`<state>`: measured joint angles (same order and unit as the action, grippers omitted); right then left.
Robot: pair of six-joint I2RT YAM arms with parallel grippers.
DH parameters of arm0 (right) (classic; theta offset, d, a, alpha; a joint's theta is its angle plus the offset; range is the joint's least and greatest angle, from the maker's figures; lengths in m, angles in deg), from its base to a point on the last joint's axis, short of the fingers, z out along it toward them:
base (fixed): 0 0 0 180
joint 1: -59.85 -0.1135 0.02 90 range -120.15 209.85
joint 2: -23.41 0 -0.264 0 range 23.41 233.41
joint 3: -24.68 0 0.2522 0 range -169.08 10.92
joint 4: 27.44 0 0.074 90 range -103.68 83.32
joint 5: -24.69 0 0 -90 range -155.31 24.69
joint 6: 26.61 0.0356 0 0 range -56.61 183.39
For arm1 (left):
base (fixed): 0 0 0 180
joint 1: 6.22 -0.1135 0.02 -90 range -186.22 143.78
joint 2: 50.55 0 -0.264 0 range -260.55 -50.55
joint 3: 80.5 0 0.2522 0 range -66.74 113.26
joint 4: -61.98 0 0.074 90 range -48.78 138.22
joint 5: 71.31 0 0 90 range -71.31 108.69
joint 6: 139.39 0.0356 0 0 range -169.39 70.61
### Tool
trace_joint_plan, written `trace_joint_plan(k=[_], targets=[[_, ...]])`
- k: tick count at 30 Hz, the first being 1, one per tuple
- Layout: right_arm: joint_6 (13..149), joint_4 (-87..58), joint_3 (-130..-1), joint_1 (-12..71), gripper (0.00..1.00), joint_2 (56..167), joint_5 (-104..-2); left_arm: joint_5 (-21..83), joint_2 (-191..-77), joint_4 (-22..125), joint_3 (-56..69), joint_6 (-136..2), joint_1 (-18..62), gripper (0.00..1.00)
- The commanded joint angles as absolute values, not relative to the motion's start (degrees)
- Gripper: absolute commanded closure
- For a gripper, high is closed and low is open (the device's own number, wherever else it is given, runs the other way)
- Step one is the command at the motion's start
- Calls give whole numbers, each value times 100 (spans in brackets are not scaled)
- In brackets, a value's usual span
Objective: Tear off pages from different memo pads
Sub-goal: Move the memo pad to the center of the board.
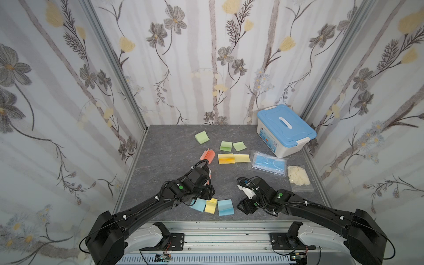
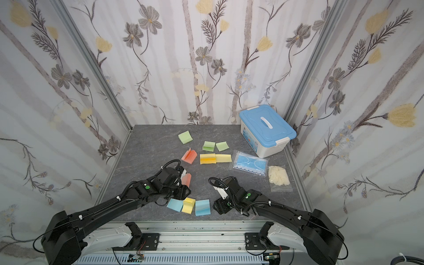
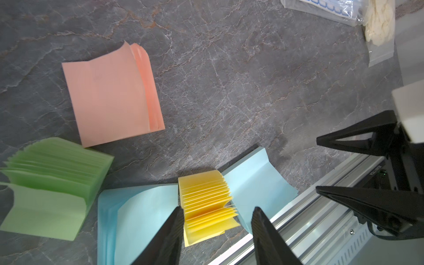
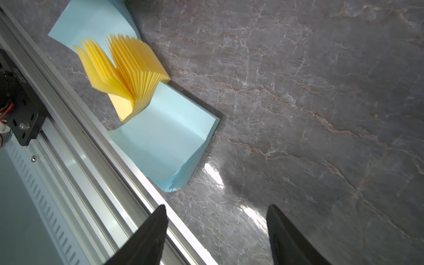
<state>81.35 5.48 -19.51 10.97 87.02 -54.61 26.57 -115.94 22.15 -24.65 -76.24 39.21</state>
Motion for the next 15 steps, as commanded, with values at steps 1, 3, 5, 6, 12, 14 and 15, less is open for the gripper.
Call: trace_joint_plan(k=[1,3,5,6,12,14,15], targets=[[8327,772,-1876,678,30,8594,-5651,2100,-11454,1962,-2489,-7770,3922,49],[8480,759,-1891,322,30,8637,-5926,1992,-11339,2013,-2533,-7824,3922,49],[8542,750,-2012,-7,30,8807,-6202,1916,-11278,2077,-2564,-7872,3922,49],[8545,739,-2077,-105,29,8906,-6305,1893,-11277,2089,-2550,-7886,3922,49],[8631,554,-2306,-351,30,9575,-6616,1749,-11248,2150,-2577,-8030,3922,47],[8589,530,-2423,-392,31,9800,-6709,1711,-11221,2159,-2613,-8039,3922,47],[8567,531,-2480,-400,31,9902,-6731,1708,-11216,2150,-2626,-8033,3917,47]])
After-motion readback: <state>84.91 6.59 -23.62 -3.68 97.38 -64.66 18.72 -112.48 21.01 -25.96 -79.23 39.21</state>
